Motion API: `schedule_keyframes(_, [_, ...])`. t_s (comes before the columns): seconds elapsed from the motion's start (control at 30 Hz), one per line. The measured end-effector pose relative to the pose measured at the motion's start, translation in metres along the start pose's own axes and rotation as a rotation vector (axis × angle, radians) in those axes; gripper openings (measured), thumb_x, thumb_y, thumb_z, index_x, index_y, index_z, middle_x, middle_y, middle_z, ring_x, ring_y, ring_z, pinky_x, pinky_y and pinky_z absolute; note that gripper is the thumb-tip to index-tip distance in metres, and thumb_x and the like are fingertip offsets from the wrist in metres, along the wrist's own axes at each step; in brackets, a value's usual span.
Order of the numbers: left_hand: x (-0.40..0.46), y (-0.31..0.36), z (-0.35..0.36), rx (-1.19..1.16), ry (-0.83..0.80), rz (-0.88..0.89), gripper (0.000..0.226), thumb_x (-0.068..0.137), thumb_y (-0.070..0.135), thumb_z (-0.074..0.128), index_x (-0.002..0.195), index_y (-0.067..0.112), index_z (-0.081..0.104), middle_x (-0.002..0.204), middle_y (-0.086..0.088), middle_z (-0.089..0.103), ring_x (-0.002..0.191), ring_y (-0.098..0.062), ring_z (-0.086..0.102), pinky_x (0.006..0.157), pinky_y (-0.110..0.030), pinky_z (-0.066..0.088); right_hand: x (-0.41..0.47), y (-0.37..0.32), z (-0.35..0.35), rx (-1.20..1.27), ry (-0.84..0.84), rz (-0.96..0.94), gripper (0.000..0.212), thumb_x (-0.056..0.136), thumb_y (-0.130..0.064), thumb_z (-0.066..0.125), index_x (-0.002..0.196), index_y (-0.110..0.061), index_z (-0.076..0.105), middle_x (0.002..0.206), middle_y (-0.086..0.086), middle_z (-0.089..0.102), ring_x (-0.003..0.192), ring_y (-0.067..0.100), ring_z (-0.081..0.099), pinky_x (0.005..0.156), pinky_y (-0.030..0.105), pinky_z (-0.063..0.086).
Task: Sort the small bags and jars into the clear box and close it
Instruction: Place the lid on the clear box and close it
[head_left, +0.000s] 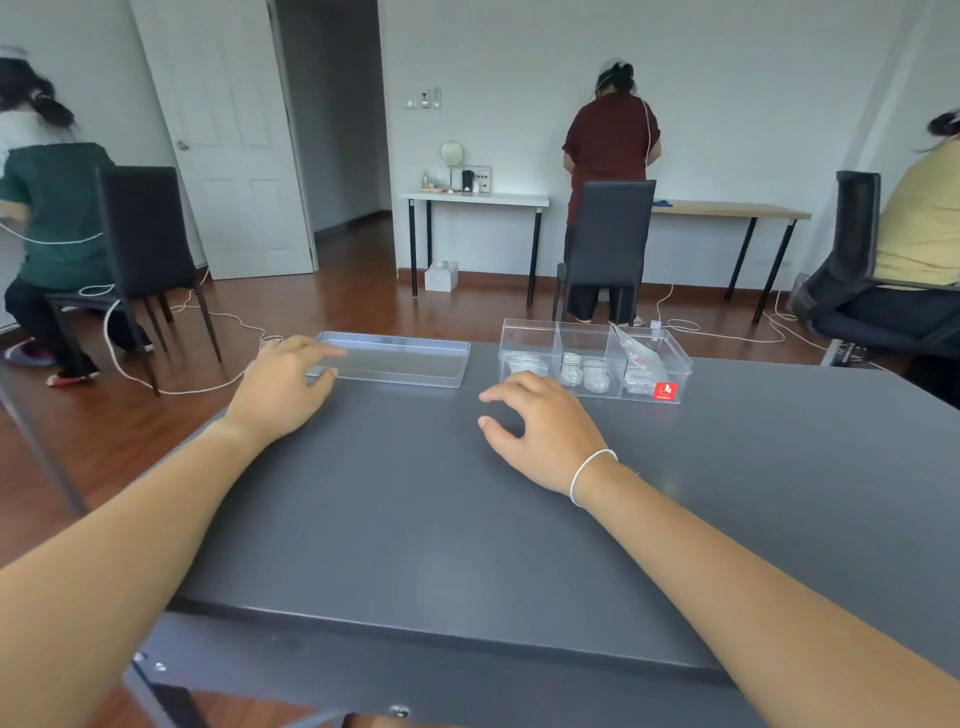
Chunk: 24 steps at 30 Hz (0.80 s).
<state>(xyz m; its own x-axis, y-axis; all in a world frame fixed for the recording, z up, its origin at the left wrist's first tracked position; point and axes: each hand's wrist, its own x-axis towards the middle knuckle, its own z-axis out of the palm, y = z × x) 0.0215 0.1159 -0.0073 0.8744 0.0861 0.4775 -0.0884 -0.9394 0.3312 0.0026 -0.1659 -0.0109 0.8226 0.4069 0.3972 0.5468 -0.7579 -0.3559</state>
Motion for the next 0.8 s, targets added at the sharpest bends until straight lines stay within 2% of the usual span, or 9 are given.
schedule_keyframes(0.13, [0.004, -0.019, 0.004, 0.028, -0.031, -0.062, 0.039, 0.088, 0.019, 0.052, 0.127, 0.019, 0.053, 0.132, -0.013, 0.053, 0.123, -0.038, 0.041, 0.104, -0.045, 0.034, 0.023, -0.023, 0.023, 0.02, -0.04, -0.026, 0.036, 0.089, -0.032, 0.049, 0.123, -0.022, 0.053, 0.126, -0.001, 0.054, 0.116, 0.023, 0.043, 0.102, 0.032, 0.032])
schedule_keyframes(0.23, [0.008, -0.02, 0.007, 0.077, -0.066, -0.072, 0.04, 0.089, 0.022, 0.051, 0.128, 0.022, 0.051, 0.137, -0.007, 0.05, 0.122, -0.038, 0.038, 0.098, -0.046, 0.036, 0.04, -0.031, 0.036, 0.017, -0.077, 0.002, 0.041, 0.089, -0.032, 0.047, 0.129, -0.022, 0.047, 0.134, -0.002, 0.049, 0.122, 0.023, 0.039, 0.105, 0.034, 0.032])
schedule_keyframes(0.37, [0.012, -0.025, 0.009, 0.091, -0.107, -0.104, 0.038, 0.088, 0.023, 0.049, 0.126, 0.024, 0.054, 0.134, -0.006, 0.054, 0.121, -0.037, 0.037, 0.099, -0.045, 0.035, 0.06, -0.031, 0.046, -0.057, -0.098, 0.064, 0.044, 0.091, -0.031, 0.043, 0.133, -0.022, 0.043, 0.141, 0.0, 0.043, 0.127, 0.026, 0.034, 0.108, 0.037, 0.028])
schedule_keyframes(0.53, [0.012, -0.027, 0.01, 0.025, -0.095, -0.137, 0.033, 0.087, 0.023, 0.051, 0.119, 0.023, 0.059, 0.123, -0.006, 0.06, 0.117, -0.036, 0.04, 0.098, -0.042, 0.036, 0.074, -0.034, 0.052, -0.135, -0.099, 0.104, 0.039, 0.092, -0.023, 0.04, 0.13, -0.019, 0.047, 0.132, 0.004, 0.054, 0.123, 0.028, 0.037, 0.102, 0.039, 0.034])
schedule_keyframes(0.67, [0.011, -0.029, 0.008, -0.025, -0.093, -0.14, 0.029, 0.085, 0.022, 0.054, 0.113, 0.023, 0.063, 0.121, -0.005, 0.061, 0.117, -0.036, 0.039, 0.102, -0.042, 0.035, 0.078, -0.034, 0.053, -0.063, -0.049, 0.111, 0.034, 0.089, -0.007, 0.04, 0.117, -0.014, 0.058, 0.118, 0.008, 0.061, 0.117, 0.029, 0.04, 0.098, 0.041, 0.041])
schedule_keyframes(0.8, [0.01, -0.031, 0.004, -0.075, -0.114, -0.122, 0.022, 0.082, 0.02, 0.058, 0.102, 0.025, 0.066, 0.115, -0.005, 0.064, 0.119, -0.032, 0.043, 0.105, -0.042, 0.03, 0.076, -0.033, 0.053, 0.019, -0.033, 0.133, 0.034, 0.088, 0.002, 0.038, 0.107, -0.012, 0.063, 0.112, 0.009, 0.061, 0.121, 0.027, 0.039, 0.092, 0.04, 0.044])
